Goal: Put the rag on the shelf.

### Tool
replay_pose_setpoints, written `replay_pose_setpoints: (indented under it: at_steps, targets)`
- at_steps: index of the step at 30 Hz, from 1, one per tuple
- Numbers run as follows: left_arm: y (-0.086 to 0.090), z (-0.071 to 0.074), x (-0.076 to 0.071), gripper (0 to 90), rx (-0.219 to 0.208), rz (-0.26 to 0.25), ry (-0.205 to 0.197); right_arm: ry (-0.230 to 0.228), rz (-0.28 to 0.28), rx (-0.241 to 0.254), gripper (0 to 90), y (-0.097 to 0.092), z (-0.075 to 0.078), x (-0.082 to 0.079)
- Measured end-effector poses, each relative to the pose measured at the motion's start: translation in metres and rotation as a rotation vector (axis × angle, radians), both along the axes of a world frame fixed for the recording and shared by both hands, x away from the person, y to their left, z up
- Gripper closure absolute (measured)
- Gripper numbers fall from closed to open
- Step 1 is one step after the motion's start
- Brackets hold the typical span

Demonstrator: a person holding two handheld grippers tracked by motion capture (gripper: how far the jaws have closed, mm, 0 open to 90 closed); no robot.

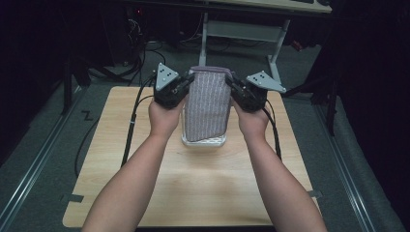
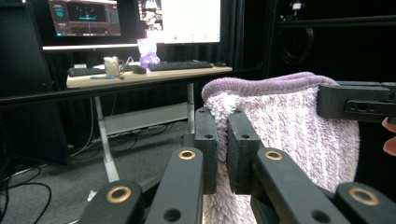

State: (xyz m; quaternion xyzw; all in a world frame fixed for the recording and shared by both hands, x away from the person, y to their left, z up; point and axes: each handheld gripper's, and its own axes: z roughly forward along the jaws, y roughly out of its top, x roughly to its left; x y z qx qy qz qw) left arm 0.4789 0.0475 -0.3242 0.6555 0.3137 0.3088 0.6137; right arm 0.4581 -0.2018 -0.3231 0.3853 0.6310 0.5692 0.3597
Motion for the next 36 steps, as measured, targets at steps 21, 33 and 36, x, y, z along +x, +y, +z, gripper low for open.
replay_pose_setpoints:
  at_steps: [21,33,36]
  targets:
    - [-0.006,-0.037,0.051,81.0,0.043,0.033,0.220,0.173,-0.048,-0.069,79.2,0.003,-0.019,0.063]
    - [0.003,-0.044,0.057,71.0,0.038,0.070,0.274,0.268,-0.012,-0.119,62.5,0.009,-0.036,0.077]
    - [0.006,-0.041,0.056,62.0,0.026,0.064,0.266,0.264,-0.026,-0.127,58.4,0.008,-0.035,0.076]
